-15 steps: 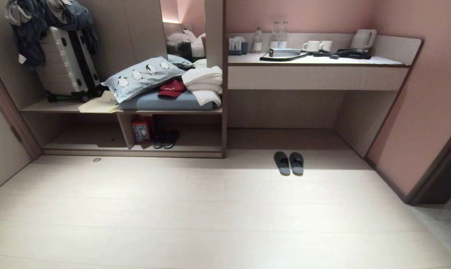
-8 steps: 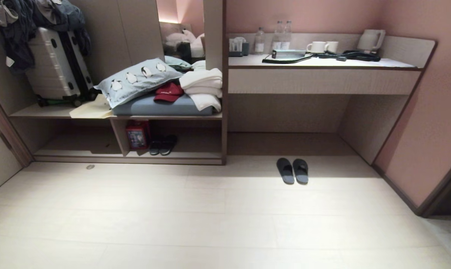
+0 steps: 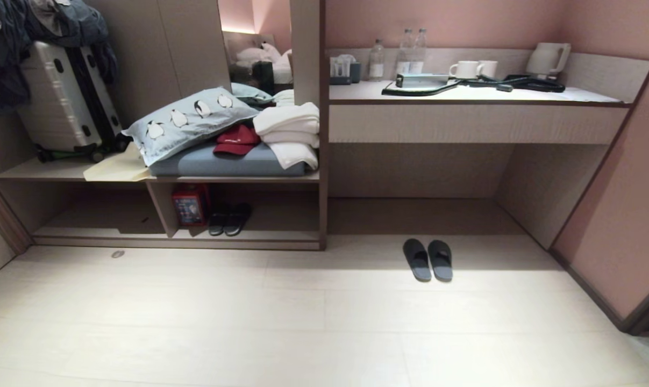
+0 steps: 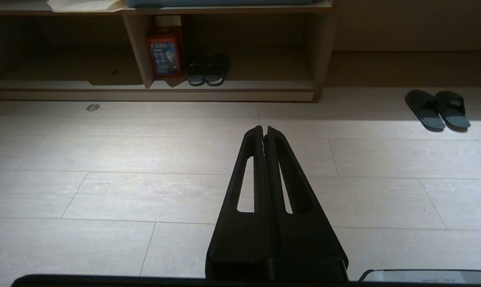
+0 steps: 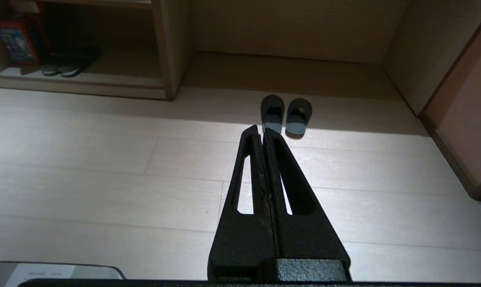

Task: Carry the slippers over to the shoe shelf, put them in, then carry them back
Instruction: Pick up the slippers on the floor

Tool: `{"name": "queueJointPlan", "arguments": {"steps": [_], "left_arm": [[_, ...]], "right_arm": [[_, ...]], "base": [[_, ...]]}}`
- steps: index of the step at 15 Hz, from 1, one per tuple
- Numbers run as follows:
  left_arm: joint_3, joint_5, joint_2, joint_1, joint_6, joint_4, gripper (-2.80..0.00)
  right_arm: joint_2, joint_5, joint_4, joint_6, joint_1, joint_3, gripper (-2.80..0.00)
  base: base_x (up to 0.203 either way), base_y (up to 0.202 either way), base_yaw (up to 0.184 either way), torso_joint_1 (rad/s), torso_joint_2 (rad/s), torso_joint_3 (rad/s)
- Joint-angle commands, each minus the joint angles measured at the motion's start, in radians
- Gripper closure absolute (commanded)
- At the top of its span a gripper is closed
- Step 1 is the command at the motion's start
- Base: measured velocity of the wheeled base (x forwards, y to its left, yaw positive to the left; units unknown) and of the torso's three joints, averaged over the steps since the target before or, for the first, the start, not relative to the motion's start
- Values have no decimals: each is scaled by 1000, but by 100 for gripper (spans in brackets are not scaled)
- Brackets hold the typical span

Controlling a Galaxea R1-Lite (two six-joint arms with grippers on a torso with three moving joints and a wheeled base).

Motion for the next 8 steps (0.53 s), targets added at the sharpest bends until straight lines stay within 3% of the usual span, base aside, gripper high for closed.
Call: {"name": "queueJointPlan", "arguments": {"steps": [1,8], "left_arm": [[2,1,0,0,0,0,0],[2,1,0,0,0,0,0]], "right_arm": [[2,0,0,0,0,2,0],[2,0,0,0,0,2,0]], "base": [[198,0,-1,2,2,7],[196,0,-1,1,2,3]]}}
